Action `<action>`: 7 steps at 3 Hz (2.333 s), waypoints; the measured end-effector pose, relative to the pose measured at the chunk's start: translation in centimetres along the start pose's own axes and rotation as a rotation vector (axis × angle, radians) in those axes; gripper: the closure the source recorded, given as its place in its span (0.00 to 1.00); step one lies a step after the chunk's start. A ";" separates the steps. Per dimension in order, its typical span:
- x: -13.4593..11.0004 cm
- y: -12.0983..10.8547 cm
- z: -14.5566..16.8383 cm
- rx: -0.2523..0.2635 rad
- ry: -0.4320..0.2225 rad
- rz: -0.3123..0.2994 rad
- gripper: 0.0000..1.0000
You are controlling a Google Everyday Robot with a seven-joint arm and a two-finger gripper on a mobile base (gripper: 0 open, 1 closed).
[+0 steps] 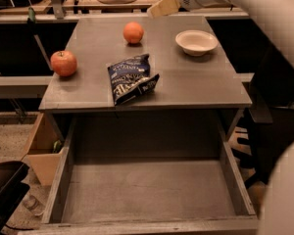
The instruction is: Place orange into top drawer
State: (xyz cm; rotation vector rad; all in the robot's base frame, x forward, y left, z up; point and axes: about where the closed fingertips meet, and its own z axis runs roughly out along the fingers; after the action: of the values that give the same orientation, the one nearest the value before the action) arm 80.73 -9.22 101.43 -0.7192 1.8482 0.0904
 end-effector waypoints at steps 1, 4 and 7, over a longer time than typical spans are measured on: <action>-1.0 -1.9 7.8 -0.017 -0.027 -0.004 0.00; 2.4 1.3 14.4 -0.095 0.015 0.008 0.00; 4.3 5.0 18.6 -0.221 0.025 0.059 0.00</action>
Offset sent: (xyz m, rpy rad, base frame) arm 0.1130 0.0284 -0.0253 0.0217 0.0017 0.0601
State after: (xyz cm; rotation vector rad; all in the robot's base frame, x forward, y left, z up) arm 92.67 0.22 88.86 -0.8206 1.9021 0.3293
